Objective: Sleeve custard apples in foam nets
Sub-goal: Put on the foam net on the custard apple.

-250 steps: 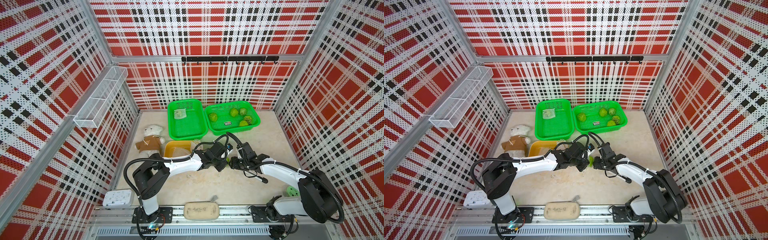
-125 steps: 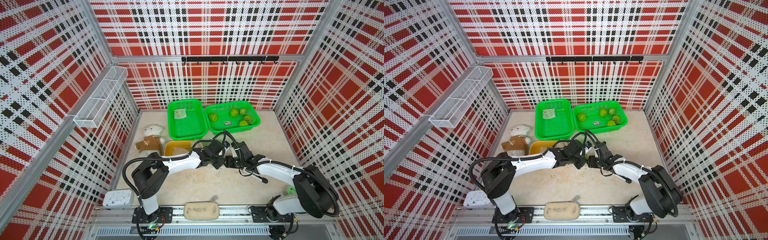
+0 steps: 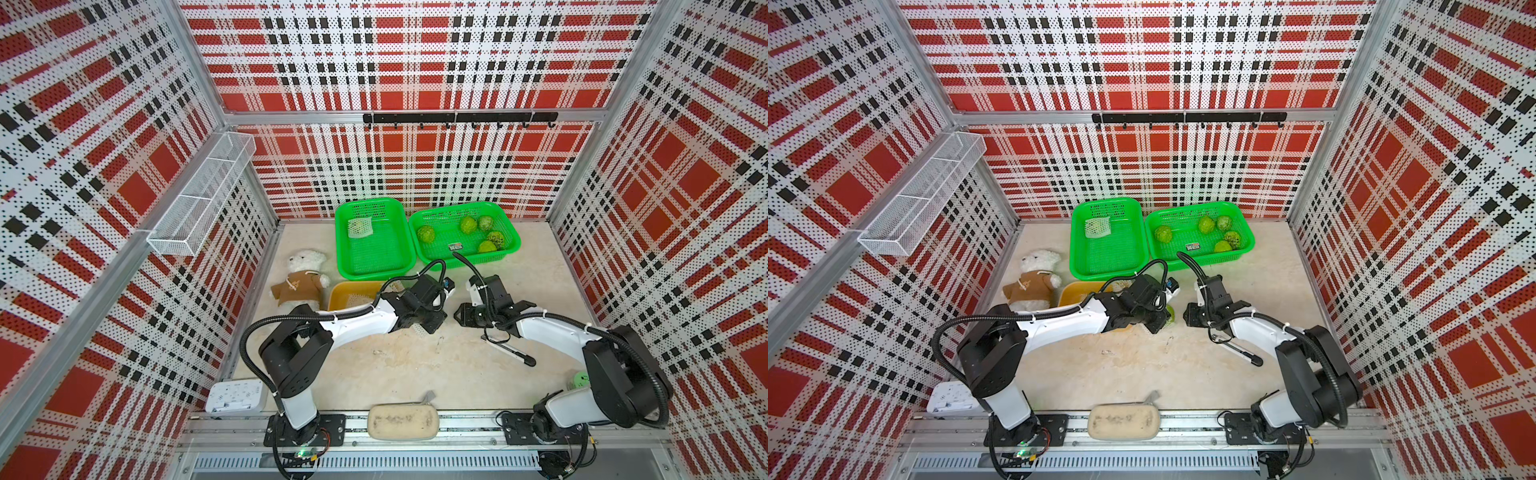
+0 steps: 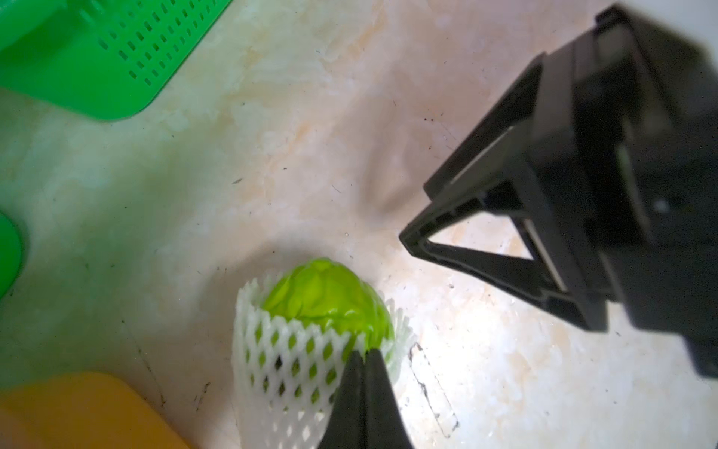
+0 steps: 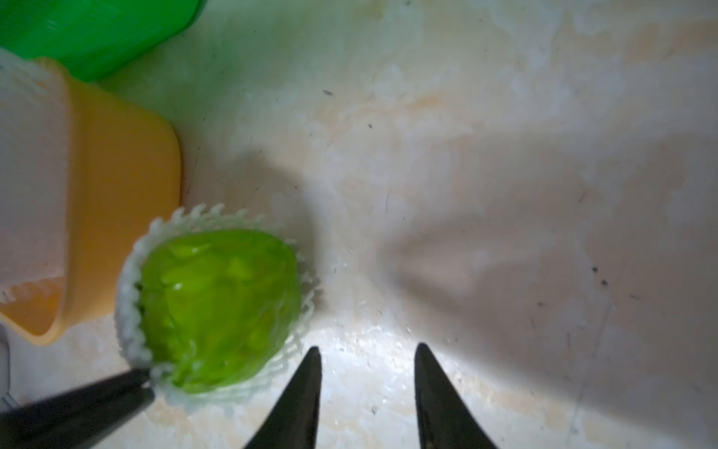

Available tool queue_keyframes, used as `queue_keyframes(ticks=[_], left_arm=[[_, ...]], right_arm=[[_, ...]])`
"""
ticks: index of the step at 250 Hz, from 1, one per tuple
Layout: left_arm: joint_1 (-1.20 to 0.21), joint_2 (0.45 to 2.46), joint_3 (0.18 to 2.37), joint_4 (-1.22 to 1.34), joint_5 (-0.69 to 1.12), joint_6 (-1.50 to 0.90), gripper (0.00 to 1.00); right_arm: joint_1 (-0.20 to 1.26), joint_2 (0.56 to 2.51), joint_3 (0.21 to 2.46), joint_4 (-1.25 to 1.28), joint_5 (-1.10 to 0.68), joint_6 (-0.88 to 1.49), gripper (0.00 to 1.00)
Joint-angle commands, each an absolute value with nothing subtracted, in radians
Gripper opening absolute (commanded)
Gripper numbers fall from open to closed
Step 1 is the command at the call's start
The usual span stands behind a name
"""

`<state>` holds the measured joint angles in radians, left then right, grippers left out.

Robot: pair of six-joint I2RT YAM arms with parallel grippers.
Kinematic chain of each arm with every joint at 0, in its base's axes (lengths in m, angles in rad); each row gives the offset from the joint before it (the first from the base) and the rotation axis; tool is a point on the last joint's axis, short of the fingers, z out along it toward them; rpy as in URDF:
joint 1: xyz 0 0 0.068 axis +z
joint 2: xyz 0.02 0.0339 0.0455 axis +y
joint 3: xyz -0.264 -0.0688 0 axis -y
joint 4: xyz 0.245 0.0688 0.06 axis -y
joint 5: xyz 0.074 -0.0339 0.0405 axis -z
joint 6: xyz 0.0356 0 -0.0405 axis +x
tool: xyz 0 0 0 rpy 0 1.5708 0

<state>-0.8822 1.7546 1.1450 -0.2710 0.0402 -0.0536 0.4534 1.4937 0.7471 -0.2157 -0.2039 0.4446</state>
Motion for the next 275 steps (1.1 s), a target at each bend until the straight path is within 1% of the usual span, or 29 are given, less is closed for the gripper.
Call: queue_keyframes(ticks=[1,29,61,95,135,176,204,219,250,267,275], left_arm=[[-0.876,1.718,1.134,-0.281,0.04,-0.067,0.0],[-0.874,1.721,1.133,-0.281,0.042,-0.07,0.0],[-0.871,1.723,1.135,-0.277,0.039,-0.077,0.0],[-0.862,1.72,1.135,-0.265,0.058,-0.081,0.0],[-0.861,1.726,1.14,-0.259,0.074,-0.084,0.0],[-0.859,1.725,1.134,-0.262,0.079,-0.092,0.0],[-0.854,1.711,1.129,-0.263,0.098,-0.102,0.21],[-0.853,1.697,1.131,-0.265,0.116,-0.105,0.31],[-0.851,1.654,1.137,-0.3,0.145,-0.124,0.56],[-0.846,1.618,1.127,-0.33,0.16,-0.153,0.66],[-0.841,1.598,1.116,-0.349,0.161,-0.176,0.69]], right_arm=[[0.453,1.565,0.835,-0.177,-0.306,0.293,0.3],[0.452,1.638,0.888,-0.153,-0.397,0.198,0.24],[0.452,1.661,0.89,-0.134,-0.497,0.11,0.22],[0.456,1.637,0.842,-0.08,-0.587,0.09,0.22],[0.458,1.623,0.8,-0.007,-0.622,0.138,0.23],[0.455,1.649,0.809,-0.028,-0.605,0.189,0.23],[0.455,1.649,0.803,-0.023,-0.599,0.201,0.23],[0.454,1.649,0.802,-0.023,-0.594,0.202,0.24],[0.455,1.652,0.802,-0.025,-0.589,0.202,0.24],[0.455,1.652,0.804,-0.027,-0.591,0.196,0.24],[0.455,1.652,0.804,-0.031,-0.588,0.194,0.24]])
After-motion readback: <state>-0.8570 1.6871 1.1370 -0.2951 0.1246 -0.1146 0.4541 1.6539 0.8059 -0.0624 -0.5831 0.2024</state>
